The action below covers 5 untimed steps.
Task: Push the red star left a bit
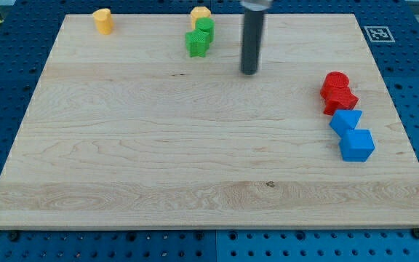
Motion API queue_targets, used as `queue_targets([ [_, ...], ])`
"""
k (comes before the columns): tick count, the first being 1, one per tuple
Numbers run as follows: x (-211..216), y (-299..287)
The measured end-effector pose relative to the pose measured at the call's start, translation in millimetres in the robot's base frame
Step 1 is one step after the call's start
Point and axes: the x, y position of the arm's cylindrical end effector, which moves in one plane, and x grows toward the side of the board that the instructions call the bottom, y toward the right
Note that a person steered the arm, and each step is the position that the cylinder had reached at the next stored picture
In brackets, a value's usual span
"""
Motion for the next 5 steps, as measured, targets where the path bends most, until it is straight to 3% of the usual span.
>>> queue_targets([
  [3,4,212],
  [4,46,235],
  [5,85,215],
])
